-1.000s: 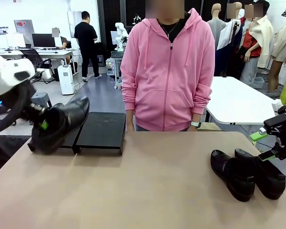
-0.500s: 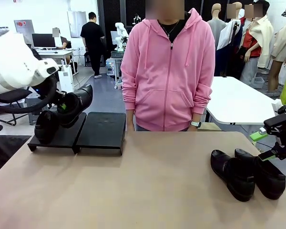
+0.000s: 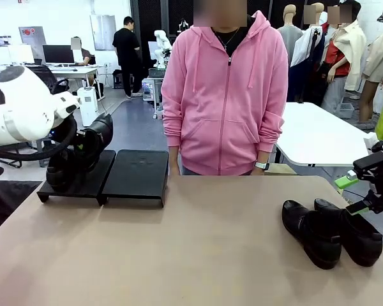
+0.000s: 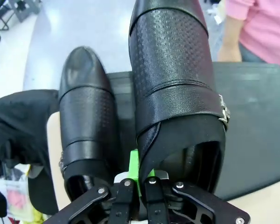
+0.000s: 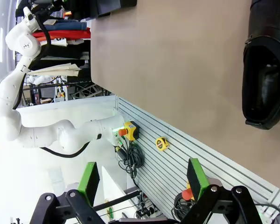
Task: Organize the shoes by placing them on the stand.
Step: Place the Shoe from the middle of the table onto the Shoes Stand.
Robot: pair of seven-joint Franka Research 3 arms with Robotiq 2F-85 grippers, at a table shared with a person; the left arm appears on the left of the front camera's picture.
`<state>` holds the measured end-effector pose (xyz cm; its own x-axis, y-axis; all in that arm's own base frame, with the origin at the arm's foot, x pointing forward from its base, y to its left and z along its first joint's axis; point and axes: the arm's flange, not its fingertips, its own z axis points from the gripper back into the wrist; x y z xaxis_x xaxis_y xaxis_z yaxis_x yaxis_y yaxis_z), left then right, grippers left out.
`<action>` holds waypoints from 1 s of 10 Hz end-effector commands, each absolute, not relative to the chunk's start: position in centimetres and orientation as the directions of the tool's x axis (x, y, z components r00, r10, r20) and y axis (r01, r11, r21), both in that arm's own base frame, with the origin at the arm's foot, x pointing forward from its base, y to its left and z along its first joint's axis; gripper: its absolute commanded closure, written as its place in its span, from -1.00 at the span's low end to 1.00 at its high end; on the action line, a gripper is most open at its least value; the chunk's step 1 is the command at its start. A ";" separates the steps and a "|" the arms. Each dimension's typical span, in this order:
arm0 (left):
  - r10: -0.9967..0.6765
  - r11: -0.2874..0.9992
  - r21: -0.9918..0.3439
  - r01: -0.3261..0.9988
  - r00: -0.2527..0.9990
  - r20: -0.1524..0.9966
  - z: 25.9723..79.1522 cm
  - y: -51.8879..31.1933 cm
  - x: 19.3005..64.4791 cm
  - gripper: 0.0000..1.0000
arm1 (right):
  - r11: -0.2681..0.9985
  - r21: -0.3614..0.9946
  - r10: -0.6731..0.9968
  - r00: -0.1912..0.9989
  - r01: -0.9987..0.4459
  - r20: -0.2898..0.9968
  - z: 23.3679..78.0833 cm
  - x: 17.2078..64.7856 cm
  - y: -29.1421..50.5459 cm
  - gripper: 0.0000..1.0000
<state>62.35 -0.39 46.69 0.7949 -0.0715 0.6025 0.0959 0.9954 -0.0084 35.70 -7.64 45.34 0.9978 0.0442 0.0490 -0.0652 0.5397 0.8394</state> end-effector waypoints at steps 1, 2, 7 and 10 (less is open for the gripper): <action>-0.038 0.999 0.006 0.043 0.814 0.580 45.9 -0.4 62.1 1.00 | 0.539 0.837 0.067 0.996 -0.092 0.066 45.5 35.7 -8.0 -1.00; -0.039 0.999 0.007 0.042 0.820 0.570 45.4 -0.4 62.2 1.00 | 0.539 0.837 0.067 0.996 -0.092 0.066 45.5 35.7 -8.0 -1.00; -0.045 0.999 -0.005 0.054 0.876 0.481 44.2 -0.9 62.2 1.00 | 0.539 0.837 0.067 0.996 -0.092 0.066 45.5 35.7 -8.0 -1.00; -0.053 0.998 0.003 0.057 0.904 0.425 44.4 -1.3 61.6 -1.00 | 0.539 0.837 0.067 0.996 -0.092 0.066 45.5 35.7 -8.0 -1.00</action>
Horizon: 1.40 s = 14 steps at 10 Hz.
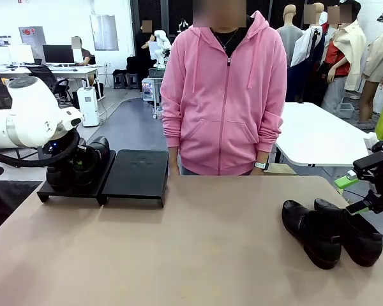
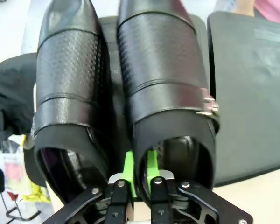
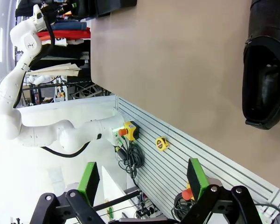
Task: Organize the shoes by placing them on the stand.
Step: Place the Shoe from the middle of the table onto the Shoes Stand.
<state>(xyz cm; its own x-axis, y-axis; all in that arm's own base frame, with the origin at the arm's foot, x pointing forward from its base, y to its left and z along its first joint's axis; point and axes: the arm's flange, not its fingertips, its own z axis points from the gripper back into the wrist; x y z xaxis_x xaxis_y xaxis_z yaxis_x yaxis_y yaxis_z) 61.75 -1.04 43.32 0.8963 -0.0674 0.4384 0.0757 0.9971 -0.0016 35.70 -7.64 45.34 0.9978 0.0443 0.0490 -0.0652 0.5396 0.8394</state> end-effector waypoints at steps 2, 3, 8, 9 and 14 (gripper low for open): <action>-0.057 0.998 -0.005 0.064 0.913 0.405 45.5 -1.9 60.7 -1.00 | 0.539 0.837 0.067 0.996 -0.092 0.066 45.5 35.7 -8.0 -1.00; -0.079 0.996 0.003 0.086 0.900 0.430 47.1 -2.7 59.4 -1.00 | 0.539 0.837 0.067 0.996 -0.092 0.066 45.5 35.7 -8.0 -1.00; -0.341 0.889 -0.132 0.438 0.827 0.447 58.6 -7.3 41.6 -1.00 | 0.539 0.837 0.067 0.996 -0.092 0.066 45.5 35.7 -8.0 -1.00; -0.322 0.876 -0.212 0.432 0.854 0.410 59.5 -6.7 37.9 -1.00 | 0.539 0.837 0.067 0.996 -0.092 0.066 45.5 35.7 -8.0 -1.00; -0.009 0.740 -0.594 0.316 0.888 0.460 49.6 -2.4 25.9 -1.00 | 0.539 0.837 0.067 0.996 -0.092 0.066 45.5 35.7 -8.0 -1.00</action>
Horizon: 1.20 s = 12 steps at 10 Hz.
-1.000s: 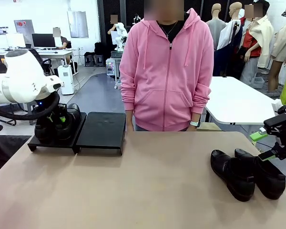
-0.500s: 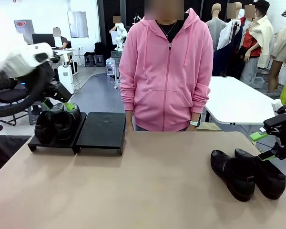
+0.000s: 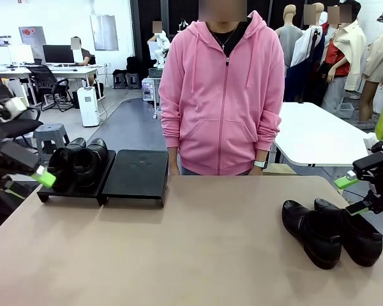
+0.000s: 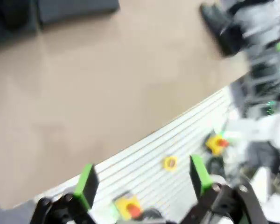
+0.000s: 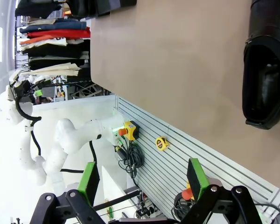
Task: Organize the shoes by placing them on the stand.
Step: Place the Shoe from the middle of the table onto the Shoes Stand.
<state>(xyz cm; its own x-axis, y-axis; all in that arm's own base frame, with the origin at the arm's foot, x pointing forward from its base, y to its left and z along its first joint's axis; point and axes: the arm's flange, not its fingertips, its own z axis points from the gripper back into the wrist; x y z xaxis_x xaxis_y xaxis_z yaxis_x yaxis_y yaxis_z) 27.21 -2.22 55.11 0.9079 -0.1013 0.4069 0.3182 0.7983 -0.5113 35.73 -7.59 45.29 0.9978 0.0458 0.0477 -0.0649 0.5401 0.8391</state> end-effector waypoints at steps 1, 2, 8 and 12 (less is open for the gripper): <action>0.011 0.636 -0.682 0.362 0.879 0.477 46.7 -1.8 26.5 -1.00 | 0.539 0.837 0.067 0.996 -0.092 0.066 45.5 35.7 -8.0 -1.00; 0.015 0.576 -0.729 0.371 0.886 0.463 45.3 -0.8 28.0 -1.00 | 0.539 0.837 0.067 0.996 -0.092 0.066 45.5 35.7 -8.0 -1.00; 0.027 0.676 -0.673 0.300 0.903 0.430 53.8 0.7 30.0 -1.00 | 0.539 0.837 0.067 0.996 -0.092 0.066 45.5 35.7 -8.0 -1.00; 0.027 0.676 -0.673 0.300 0.903 0.430 53.8 0.7 30.0 -1.00 | 0.539 0.837 0.067 0.996 -0.092 0.066 45.5 35.7 -8.0 -1.00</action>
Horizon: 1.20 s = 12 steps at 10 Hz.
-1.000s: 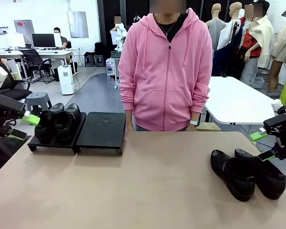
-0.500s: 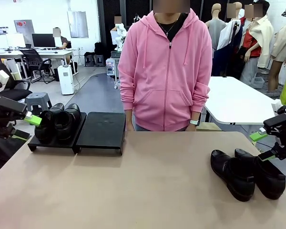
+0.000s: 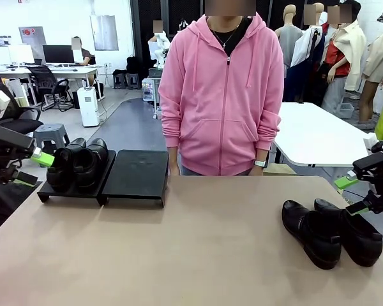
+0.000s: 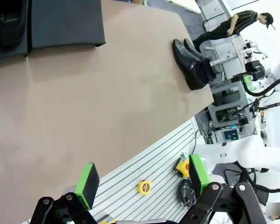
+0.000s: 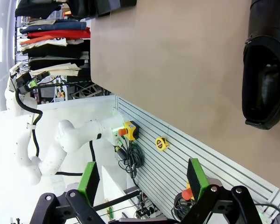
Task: Organize the shoes by placing them on the stand.
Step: Pick up one Shoe and place it in the middle of the table.
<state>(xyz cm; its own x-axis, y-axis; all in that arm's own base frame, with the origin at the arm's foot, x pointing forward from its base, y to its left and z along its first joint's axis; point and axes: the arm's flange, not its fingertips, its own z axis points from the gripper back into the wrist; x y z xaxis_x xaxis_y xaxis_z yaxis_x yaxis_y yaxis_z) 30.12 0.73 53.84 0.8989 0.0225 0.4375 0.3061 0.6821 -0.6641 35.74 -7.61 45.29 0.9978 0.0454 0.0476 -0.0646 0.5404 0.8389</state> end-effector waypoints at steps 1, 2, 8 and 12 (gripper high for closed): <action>0.027 0.676 -0.673 0.300 0.903 0.430 53.8 0.7 30.0 -1.00 | 0.539 0.837 0.067 0.996 -0.092 0.066 45.5 35.7 -8.0 -1.00; 0.027 0.676 -0.673 0.300 0.903 0.430 53.8 0.7 30.0 -1.00 | 0.539 0.837 0.067 0.996 -0.092 0.066 45.5 35.7 -8.0 -1.00; 0.027 0.676 -0.673 0.300 0.903 0.430 53.8 0.7 30.0 -1.00 | 0.540 0.839 0.045 0.998 -0.065 0.048 45.3 35.7 -7.6 -1.00; 0.027 0.676 -0.673 0.300 0.903 0.430 53.8 0.7 30.0 -1.00 | 0.961 0.246 -0.141 0.990 0.130 0.029 43.7 40.9 -3.8 -1.00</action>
